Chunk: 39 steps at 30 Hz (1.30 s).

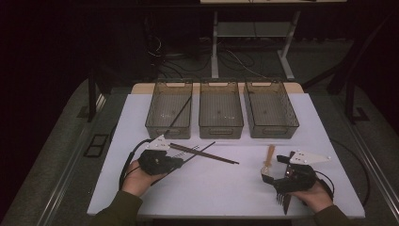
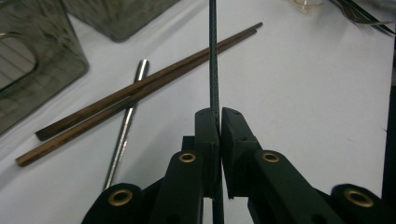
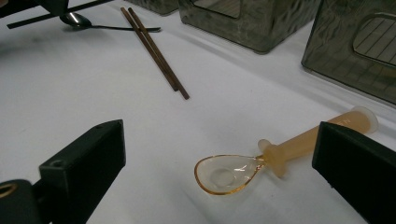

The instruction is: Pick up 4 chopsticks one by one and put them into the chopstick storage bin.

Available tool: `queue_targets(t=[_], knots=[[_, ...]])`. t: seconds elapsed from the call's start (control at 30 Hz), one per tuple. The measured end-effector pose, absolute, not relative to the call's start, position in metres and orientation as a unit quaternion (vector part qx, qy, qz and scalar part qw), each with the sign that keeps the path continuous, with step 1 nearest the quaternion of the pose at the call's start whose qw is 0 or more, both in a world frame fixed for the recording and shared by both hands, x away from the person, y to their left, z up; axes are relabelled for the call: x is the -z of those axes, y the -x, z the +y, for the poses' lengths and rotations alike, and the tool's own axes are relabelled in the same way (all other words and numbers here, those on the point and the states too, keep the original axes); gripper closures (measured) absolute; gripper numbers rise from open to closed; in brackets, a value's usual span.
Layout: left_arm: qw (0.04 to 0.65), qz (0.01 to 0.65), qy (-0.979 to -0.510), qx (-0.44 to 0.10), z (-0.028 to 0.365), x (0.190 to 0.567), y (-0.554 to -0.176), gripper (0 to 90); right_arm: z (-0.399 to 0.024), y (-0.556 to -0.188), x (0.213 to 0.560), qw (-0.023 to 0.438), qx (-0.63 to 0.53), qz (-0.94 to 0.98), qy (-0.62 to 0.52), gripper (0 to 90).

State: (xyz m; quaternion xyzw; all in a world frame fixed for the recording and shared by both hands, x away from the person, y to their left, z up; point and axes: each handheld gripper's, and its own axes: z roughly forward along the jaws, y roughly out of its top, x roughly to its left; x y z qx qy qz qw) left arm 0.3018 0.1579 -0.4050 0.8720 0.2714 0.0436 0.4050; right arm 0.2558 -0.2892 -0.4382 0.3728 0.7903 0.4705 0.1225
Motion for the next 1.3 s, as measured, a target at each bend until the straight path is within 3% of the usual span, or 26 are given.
queue_targets(t=[1.3], knots=[[0.442,0.325,-0.83,-0.1,0.179,0.371,-0.363,86.2,-0.29,-0.256,0.44,0.123,-0.468,0.789,-0.378,2.4]])
